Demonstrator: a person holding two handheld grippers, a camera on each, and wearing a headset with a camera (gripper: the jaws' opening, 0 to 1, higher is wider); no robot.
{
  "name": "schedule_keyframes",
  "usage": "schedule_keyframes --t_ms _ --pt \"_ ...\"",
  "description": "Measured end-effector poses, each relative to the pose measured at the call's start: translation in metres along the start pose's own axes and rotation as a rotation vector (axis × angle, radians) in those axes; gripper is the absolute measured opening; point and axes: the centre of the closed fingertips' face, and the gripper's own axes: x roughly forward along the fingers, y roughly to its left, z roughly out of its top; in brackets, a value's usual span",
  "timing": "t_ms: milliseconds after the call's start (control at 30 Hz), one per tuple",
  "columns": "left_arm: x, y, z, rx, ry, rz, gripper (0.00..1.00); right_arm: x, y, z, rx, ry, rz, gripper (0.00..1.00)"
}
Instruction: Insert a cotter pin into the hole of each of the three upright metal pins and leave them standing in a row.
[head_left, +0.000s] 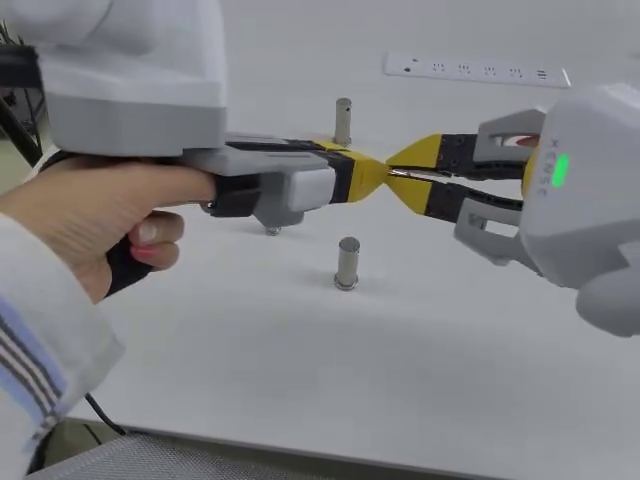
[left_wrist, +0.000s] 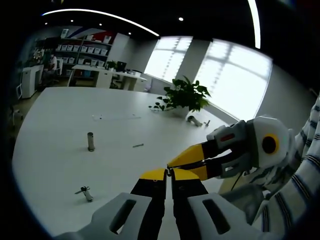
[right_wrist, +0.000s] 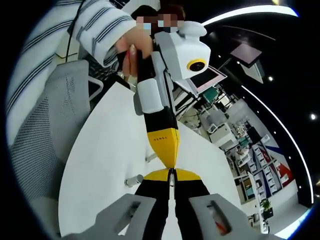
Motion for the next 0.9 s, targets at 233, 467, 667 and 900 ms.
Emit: schedule_keyframes --t_ms 233,467,667,900 --pt "-0.0016 0.0006 -0.0003 0.000 0.003 -0.002 0.00 0.0012 0.0006 0.0016 -0.010 0.001 0.006 0.00" --pt "-0.0018 0.0010 -0.0024 -0.017 0.016 0.006 0.00 0.0023 0.0019 0.0011 -0.004 -0.001 0.013 0.00" --pt "-0.0011 0.0022 -0.0023 -0.066 0.015 0.019 0.00 0.0032 -0.0003 0.0008 0.019 -0.013 0.013 0.00" --pt "-0.0021 0.0074 -0.0069 -0.045 0.020 0.041 0.00 0.0061 0.0040 -0.0044 0.109 -0.019 0.038 0.00"
